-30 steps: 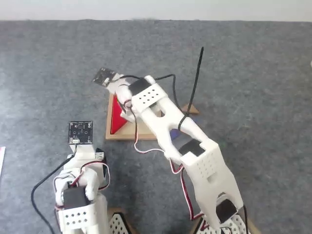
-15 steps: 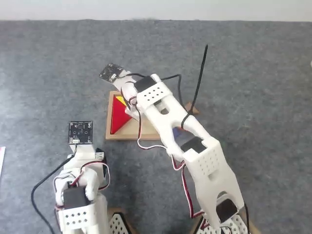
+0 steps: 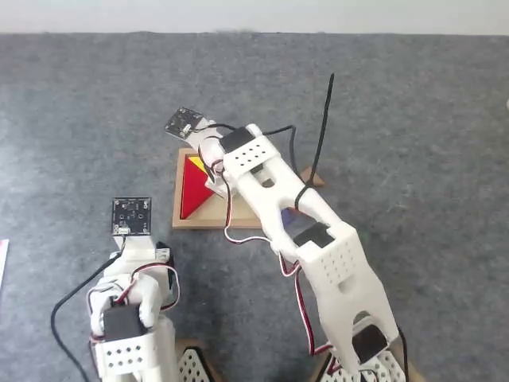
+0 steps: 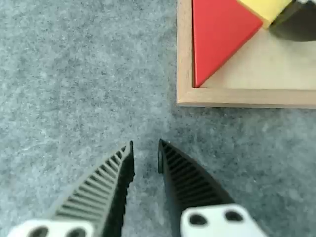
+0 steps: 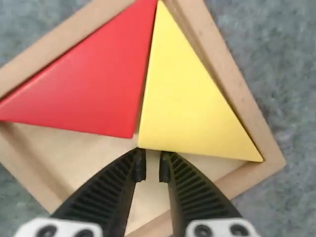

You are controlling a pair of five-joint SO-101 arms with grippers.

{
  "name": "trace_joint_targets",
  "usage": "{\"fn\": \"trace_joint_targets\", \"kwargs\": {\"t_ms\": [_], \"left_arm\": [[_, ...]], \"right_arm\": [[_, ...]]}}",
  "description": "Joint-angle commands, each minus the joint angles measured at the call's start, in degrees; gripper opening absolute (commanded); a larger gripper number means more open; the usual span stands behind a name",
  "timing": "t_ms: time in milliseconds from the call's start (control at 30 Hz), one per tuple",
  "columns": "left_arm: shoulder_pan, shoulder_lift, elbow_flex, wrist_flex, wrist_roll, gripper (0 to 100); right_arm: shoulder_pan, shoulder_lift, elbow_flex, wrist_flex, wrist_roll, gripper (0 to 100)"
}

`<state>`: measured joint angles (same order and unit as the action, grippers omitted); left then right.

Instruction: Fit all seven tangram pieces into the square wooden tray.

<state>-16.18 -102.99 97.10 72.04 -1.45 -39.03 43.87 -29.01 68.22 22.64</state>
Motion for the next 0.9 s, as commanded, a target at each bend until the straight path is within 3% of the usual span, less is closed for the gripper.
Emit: {"fn": "trace_joint_targets", "kwargs": {"t_ms": [0, 167, 267, 467, 600, 700, 867], "left_arm": [[0.3, -1.1, -0.7, 0.3, 0.0, 8], [0.3, -1.1, -0.7, 0.3, 0.0, 8], [0.3, -1.1, -0.7, 0.3, 0.0, 8], [0.3, -1.1, -0.7, 0.3, 0.0, 8], [0.3, -1.1, -0.7, 0.3, 0.0, 8], [0.3, -1.1, -0.7, 0.3, 0.0, 8], [0.3, -1.1, -0.7, 0.3, 0.0, 8]], "right_arm": [[0.3, -0.6, -0.8, -2.2, -0.4, 6.6], [0.5, -1.2, -0.9, -2.2, -4.1, 6.6], [0.2, -2.6, -0.9, 1.0, -2.0, 6.6], [2.3, -14.7, 0.8, 8.7, -5.4, 6.6], [4.9, -21.7, 9.8, 11.7, -6.3, 6.6], [6.5, -26.2, 20.9, 7.1, -9.2, 6.6], [8.0, -31.7, 39.5, -9.1, -9.6, 6.6]]}}
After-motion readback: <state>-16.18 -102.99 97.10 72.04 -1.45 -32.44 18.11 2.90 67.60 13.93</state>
